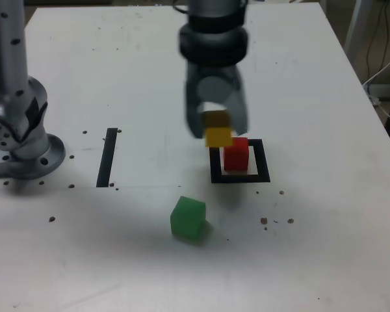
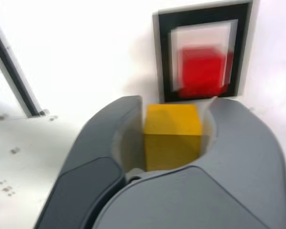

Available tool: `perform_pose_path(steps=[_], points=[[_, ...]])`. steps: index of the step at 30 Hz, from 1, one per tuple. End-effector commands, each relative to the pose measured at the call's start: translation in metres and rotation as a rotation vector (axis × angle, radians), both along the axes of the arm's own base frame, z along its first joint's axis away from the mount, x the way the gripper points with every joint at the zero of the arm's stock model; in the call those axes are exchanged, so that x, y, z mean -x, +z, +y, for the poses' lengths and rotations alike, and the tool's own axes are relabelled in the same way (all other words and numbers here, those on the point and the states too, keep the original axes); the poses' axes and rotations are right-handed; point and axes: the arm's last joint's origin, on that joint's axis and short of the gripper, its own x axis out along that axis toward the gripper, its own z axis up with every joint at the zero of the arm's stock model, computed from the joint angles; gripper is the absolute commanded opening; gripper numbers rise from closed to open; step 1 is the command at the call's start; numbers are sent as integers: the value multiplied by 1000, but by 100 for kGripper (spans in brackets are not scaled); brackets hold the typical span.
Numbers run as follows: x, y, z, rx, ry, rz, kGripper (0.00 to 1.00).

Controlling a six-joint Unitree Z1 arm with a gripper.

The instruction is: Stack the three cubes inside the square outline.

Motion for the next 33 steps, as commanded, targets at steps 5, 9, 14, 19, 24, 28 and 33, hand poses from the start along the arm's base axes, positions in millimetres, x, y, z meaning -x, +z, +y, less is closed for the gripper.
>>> perform_pose_path(steps=[5, 9, 14, 19, 24, 28, 33], points=[[-18, -4, 10, -2, 15, -4, 14], [-23, -8, 13, -7, 22, 4, 14], [-26, -15, 14, -17, 26, 19, 14], [-28, -20, 15, -25, 26, 31, 14], [-28, -22, 15, -29, 25, 40, 14], [-28, -25, 15, -29, 25, 45, 14], [-29, -28, 15, -29, 28, 47, 15]])
